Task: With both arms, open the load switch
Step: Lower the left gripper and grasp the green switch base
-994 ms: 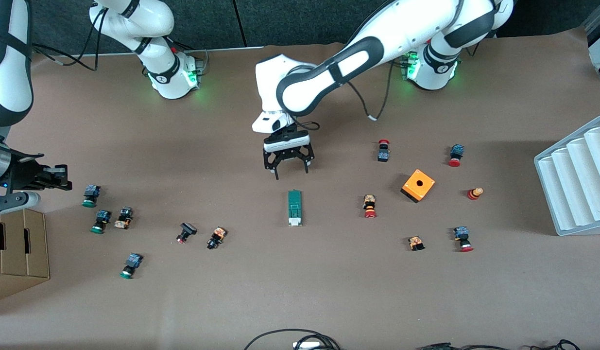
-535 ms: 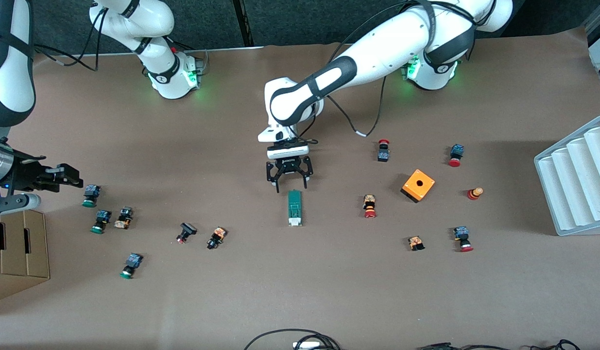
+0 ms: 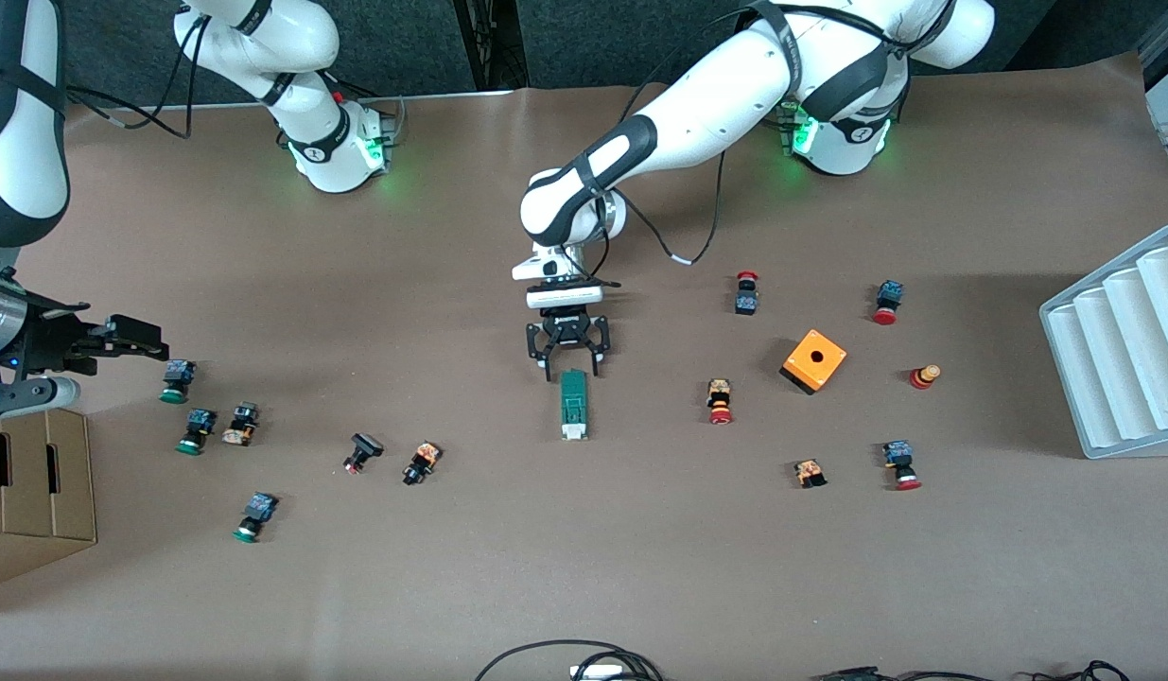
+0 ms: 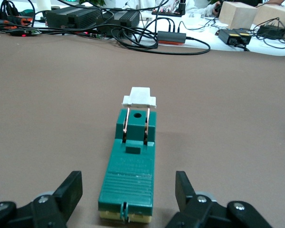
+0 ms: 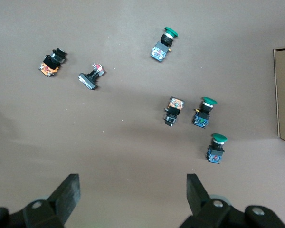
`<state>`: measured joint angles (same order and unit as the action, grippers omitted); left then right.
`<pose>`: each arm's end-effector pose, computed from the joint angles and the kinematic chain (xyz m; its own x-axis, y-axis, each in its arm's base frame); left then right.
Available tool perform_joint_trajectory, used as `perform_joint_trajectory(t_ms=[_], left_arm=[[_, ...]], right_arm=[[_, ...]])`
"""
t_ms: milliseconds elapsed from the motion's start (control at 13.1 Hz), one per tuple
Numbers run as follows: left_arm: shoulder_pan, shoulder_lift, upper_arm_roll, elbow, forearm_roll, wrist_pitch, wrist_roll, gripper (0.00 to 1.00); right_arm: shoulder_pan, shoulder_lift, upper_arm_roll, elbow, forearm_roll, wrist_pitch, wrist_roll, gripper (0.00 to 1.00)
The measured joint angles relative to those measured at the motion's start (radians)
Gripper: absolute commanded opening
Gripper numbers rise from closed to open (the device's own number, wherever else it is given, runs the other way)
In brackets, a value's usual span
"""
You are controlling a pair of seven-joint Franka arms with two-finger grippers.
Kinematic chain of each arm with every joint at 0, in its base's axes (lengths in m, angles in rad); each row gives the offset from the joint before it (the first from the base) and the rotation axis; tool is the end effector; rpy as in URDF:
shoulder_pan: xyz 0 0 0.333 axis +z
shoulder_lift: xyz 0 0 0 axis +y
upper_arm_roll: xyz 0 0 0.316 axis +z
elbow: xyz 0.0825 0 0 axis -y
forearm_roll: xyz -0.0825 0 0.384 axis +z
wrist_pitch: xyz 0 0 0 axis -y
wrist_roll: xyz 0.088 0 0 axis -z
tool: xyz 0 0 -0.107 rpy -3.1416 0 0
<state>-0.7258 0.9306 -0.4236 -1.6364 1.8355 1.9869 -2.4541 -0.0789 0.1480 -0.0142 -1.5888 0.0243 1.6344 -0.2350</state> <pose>0.3563 -0.5702 0.1055 0.4614 0.1183 0.8793 0.1126 -0.9909 0.0742 0.5948 -0.0526 0.5359 0.9856 0.1402 -0.0943 0.1365 -0.9896 -0.0451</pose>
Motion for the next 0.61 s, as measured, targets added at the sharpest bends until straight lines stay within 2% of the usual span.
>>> perform_joint_trajectory(t_ms=[153, 612], left_arm=[[-0.002, 0.008, 0.001, 0.001, 0.009, 0.0, -0.008, 0.51], [-0.007, 0.017, 0.002, -0.005, 0.035, -0.025, -0.01, 0.49]], right_arm=[[0.0, 0.0, 0.0, 0.0, 0.0, 0.0, 0.0, 1.0], [0.0, 0.001, 0.0, 0.0, 0.0, 0.0, 0.0, 1.0]])
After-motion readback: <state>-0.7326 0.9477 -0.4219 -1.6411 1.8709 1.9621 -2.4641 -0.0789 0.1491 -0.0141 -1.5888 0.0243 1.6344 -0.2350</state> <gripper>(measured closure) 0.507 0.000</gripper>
